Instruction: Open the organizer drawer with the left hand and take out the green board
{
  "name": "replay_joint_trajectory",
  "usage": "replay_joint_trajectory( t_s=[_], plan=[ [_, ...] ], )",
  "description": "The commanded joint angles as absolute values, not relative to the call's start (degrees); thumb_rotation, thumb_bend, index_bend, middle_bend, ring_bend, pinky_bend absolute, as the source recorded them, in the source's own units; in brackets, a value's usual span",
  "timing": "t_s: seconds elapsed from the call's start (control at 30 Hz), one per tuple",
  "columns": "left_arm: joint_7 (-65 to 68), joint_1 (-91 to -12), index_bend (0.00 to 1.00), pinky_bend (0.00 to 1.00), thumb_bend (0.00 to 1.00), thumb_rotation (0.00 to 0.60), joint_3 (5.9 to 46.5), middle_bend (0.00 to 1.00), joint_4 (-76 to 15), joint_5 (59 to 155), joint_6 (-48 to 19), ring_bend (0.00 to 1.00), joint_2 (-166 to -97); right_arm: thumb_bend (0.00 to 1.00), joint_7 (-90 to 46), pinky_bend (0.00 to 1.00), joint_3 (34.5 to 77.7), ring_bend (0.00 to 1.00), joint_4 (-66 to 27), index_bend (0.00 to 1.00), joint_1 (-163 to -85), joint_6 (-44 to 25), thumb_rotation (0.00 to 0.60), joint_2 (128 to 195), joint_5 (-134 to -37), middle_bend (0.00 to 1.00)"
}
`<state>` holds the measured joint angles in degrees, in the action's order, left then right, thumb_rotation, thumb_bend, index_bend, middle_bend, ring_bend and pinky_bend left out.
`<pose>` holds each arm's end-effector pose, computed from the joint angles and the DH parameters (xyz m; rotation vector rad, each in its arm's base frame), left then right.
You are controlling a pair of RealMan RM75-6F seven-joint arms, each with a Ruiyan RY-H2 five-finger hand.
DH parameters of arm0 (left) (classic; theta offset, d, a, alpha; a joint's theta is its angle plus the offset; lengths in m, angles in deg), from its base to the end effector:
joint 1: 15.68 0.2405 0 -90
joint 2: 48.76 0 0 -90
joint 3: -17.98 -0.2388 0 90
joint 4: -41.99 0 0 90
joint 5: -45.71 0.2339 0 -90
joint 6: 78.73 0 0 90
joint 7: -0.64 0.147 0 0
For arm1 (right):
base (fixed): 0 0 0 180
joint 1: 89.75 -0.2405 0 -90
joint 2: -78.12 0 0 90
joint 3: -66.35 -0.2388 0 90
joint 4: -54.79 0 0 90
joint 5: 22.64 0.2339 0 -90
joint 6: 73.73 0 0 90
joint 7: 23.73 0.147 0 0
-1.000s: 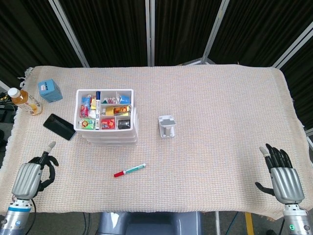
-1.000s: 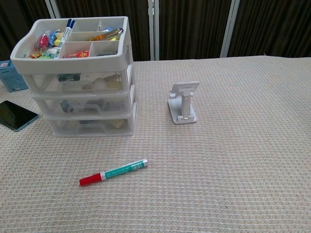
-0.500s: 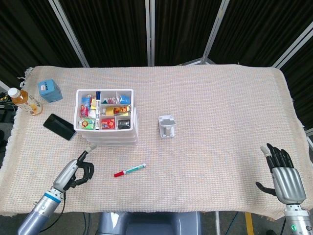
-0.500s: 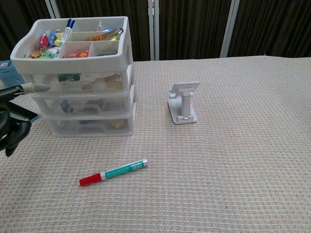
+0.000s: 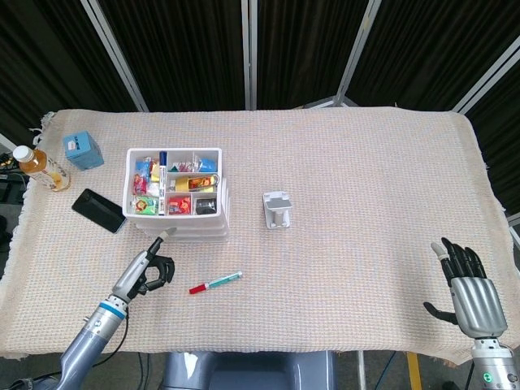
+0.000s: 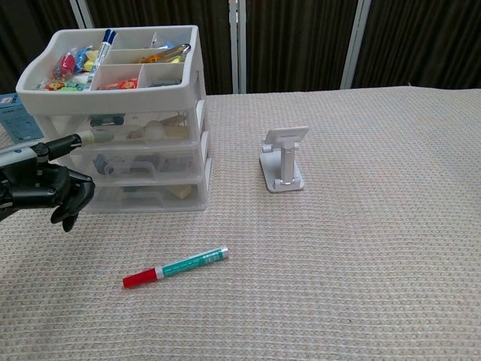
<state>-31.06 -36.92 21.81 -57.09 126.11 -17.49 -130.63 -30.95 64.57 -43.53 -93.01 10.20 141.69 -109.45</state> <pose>-0.1812 0.2282 -0.0216 -1.3470 -1.9389 -1.3921 -0.2878 -0.1702 0.1164 1.4255 -0.9190 0.8489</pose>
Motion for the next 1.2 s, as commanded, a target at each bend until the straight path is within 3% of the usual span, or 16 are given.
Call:
replay_joint_trajectory(
  t_s=[0.03,1.2],
  plan=[
    [-30.54,-37.62,0.0,0.6,1.0,0.6,22.43,0.71,-56.5,125.05,-18.31,0.73,-131.65,0.02,-30.86,0.0,64.55,0.0,-43.54,0.1,-93.02,10.18,0.6,141.66,-109.41,0.0],
    [-29.75,-41.79,0.0,0.6,1.0,0.6,25.09,0.71,-54.72,120.99,-23.07,0.73,-135.16,0.02,-30.87,0.0,64.9,0.0,-43.6,0.1,-93.31,9.37,0.6,141.74,-109.45,0.0]
  ],
)
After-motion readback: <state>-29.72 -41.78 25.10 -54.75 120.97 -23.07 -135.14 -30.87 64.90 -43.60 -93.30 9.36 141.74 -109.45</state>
